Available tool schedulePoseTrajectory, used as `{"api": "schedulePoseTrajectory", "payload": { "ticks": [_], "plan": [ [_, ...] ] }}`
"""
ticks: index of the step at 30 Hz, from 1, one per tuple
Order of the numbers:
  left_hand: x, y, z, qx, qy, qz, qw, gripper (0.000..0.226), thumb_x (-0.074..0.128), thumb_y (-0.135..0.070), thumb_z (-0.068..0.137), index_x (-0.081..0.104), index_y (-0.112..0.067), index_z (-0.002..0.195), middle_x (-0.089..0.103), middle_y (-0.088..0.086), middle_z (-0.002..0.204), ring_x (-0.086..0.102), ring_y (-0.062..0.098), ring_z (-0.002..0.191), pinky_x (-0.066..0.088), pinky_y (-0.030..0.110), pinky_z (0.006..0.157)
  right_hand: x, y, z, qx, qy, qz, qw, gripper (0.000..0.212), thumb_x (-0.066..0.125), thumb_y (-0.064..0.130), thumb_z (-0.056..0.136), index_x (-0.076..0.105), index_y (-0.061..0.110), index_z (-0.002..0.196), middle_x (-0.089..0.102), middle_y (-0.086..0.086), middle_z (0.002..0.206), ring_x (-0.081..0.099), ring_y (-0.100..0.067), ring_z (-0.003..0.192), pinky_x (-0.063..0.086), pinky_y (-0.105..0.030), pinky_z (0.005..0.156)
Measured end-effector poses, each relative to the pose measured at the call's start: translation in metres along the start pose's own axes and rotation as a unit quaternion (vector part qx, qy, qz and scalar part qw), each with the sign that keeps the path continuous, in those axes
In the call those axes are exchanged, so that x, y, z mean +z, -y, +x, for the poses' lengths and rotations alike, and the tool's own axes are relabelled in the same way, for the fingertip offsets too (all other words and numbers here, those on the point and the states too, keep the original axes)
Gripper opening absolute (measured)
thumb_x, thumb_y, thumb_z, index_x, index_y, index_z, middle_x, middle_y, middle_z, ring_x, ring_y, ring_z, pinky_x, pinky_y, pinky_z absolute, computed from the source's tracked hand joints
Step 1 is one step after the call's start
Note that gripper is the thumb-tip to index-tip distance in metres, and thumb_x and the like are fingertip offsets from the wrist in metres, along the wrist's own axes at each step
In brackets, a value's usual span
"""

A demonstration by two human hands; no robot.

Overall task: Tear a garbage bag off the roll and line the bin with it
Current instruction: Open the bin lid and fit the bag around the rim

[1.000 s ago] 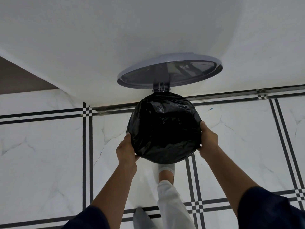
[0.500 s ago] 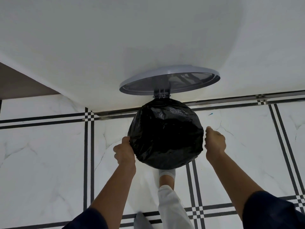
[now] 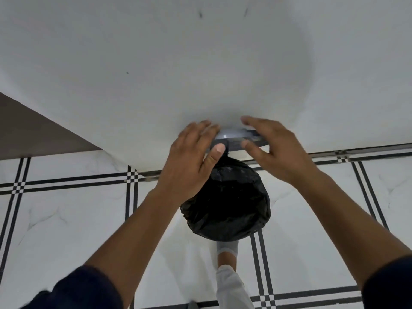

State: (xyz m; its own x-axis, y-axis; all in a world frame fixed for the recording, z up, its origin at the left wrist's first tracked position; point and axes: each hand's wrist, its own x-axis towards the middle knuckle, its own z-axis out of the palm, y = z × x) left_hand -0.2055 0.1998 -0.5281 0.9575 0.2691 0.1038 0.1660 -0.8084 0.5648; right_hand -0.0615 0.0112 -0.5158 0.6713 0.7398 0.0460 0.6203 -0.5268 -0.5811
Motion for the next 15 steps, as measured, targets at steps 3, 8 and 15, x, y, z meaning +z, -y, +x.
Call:
{"api": "schedulePoseTrajectory", "payload": {
  "ticks": [3,8,15],
  "plan": [
    [-0.004,0.005,0.004,0.035,0.07,0.034,0.996,0.054,0.027,-0.049,0.108,0.044,-0.022,0.152,0.052,0.001,0.151,0.046,0.024,0.14,0.041,0.05,0.11,-0.004,0.009,0.002,-0.018,0.105,-0.087,0.991,0.064,0.037,0.06,0.095,0.048,0.027,0.149,0.053,0.004,0.152,0.048,-0.024,0.138,0.042,-0.051,0.11],
    [0.021,0.011,-0.046,0.074,0.12,0.103,0.985,0.052,0.028,-0.044,0.109,0.041,-0.024,0.155,0.048,0.005,0.156,0.047,0.027,0.138,0.038,0.046,0.114,0.014,0.008,-0.044,0.004,0.179,-0.14,0.974,0.065,0.047,0.052,0.092,0.044,0.027,0.153,0.045,0.003,0.159,0.043,-0.026,0.142,0.041,-0.05,0.111],
    [0.084,0.019,-0.136,0.051,0.218,0.192,0.956,0.056,0.039,-0.039,0.107,0.03,-0.02,0.16,0.034,0.005,0.165,0.036,0.038,0.147,0.045,0.053,0.11,0.08,-0.002,-0.128,0.027,0.234,-0.2,0.951,0.082,0.053,0.04,0.075,0.042,0.019,0.154,0.039,-0.004,0.163,0.042,-0.034,0.144,0.048,-0.056,0.101]
  ]
}}
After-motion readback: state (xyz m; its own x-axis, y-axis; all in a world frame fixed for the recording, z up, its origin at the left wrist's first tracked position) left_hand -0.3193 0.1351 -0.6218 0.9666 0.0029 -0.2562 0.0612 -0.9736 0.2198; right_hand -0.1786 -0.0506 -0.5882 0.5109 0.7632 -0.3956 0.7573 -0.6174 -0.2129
